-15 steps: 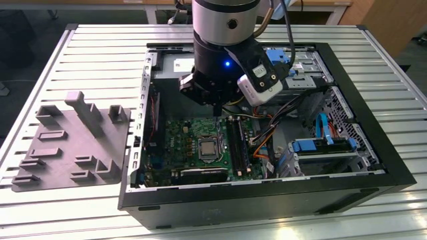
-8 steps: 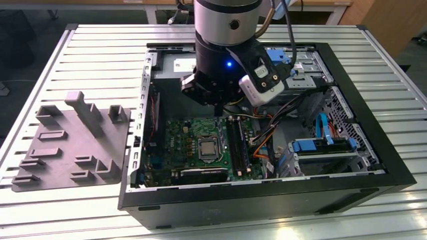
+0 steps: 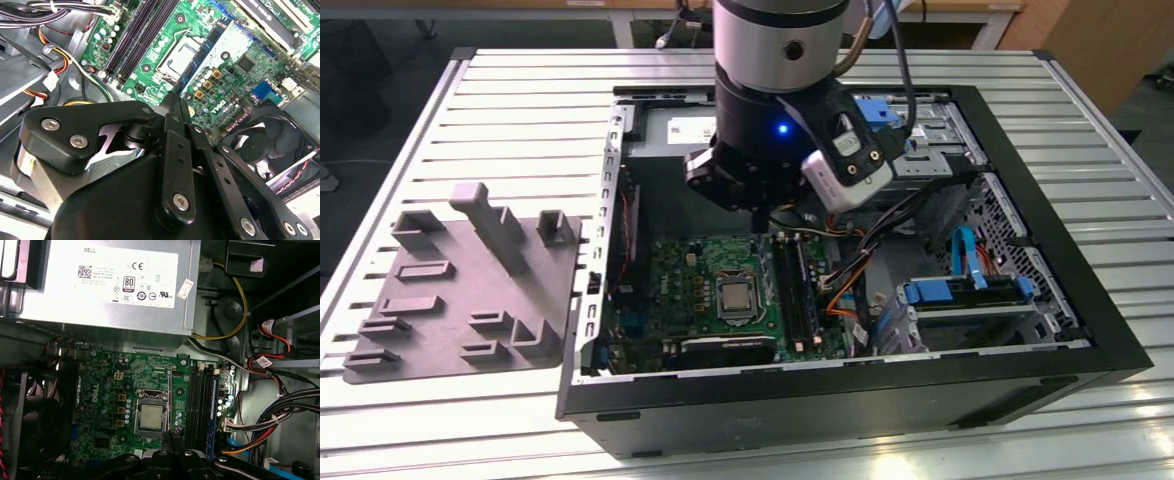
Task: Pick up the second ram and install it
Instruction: 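Insert the second ram into the second slot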
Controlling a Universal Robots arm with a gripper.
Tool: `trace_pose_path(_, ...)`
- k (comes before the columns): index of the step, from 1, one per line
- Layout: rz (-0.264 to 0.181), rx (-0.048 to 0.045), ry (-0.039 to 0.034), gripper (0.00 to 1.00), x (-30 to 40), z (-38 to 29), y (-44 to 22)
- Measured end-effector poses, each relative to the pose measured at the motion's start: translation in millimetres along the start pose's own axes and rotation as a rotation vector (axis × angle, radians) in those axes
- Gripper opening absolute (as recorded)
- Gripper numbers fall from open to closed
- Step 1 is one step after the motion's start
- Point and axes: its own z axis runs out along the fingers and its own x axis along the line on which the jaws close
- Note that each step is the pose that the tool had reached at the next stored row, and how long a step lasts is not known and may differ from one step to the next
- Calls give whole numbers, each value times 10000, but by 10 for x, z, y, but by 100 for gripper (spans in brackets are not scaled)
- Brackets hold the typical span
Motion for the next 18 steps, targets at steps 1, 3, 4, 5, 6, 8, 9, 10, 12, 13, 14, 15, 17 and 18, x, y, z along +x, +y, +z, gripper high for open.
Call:
trace_pose_path(1, 0, -1, -1, 11, -4, 1, 0)
trace_pose_path(3, 1, 0, 0, 11, -10, 1, -1)
trace_pose_path(4, 2, 0, 0, 11, -11, 0, -1)
trace_pose_path(5, 2, 0, 0, 11, -11, 0, -1)
trace_pose_path(6, 1, 0, 0, 11, -12, 1, -1)
trace_pose_path(8, 1, 0, 0, 11, -12, 1, -1)
trace_pose_path(9, 0, -1, 0, 11, -15, 1, -1)
trace_pose_path(10, -1, 0, 0, 11, -20, 1, -1)
trace_pose_path(12, 0, -1, -1, 11, -34, 3, -2)
trace_pose_path(13, 0, 0, 0, 11, -42, 3, -3)
trace_pose_path(14, 0, 0, 0, 11, -47, 4, -4)
trace_pose_path(15, 0, 0, 0, 11, -52, 4, -4)
trace_pose_path(17, 2, 0, 0, 11, -56, 5, -4)
trace_pose_path(18, 1, 0, 0, 11, -59, 5, -5)
